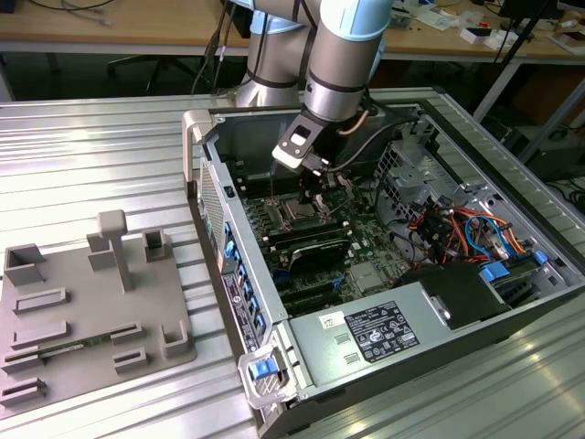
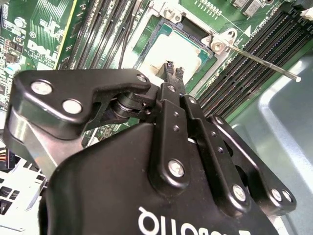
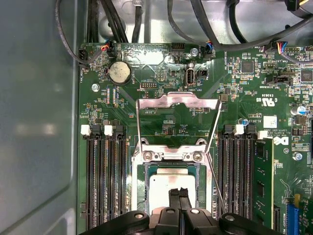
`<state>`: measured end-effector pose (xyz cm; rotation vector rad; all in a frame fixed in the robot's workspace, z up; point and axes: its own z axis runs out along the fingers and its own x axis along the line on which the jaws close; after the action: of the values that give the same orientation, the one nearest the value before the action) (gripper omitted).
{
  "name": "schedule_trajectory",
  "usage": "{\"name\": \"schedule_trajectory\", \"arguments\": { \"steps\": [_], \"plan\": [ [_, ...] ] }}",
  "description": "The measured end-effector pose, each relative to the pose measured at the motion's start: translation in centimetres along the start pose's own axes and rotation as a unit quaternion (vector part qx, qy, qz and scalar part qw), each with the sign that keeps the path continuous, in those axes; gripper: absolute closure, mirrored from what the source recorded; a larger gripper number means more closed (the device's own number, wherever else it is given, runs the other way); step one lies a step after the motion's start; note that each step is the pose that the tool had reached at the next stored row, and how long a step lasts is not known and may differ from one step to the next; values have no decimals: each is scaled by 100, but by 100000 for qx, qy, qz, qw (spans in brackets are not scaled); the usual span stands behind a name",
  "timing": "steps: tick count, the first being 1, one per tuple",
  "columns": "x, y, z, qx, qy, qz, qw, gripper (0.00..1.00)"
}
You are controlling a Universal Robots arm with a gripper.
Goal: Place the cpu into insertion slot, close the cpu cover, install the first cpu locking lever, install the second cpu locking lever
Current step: 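Close the cpu cover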
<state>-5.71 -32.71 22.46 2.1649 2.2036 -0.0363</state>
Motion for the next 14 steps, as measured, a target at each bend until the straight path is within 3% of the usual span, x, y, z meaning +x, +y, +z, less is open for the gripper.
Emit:
{"name": "schedule_trajectory", "arguments": {
  "steps": [3,7,8,14],
  "plan": [
    [-1,62,2,-7,9,-7,100000,89],
    [-1,70,-14,-9,17,-6,100000,89],
    [-4,71,-60,-10,14,-2,100000,89],
    [-11,73,-183,-11,16,-4,100000,89]
  ]
}}
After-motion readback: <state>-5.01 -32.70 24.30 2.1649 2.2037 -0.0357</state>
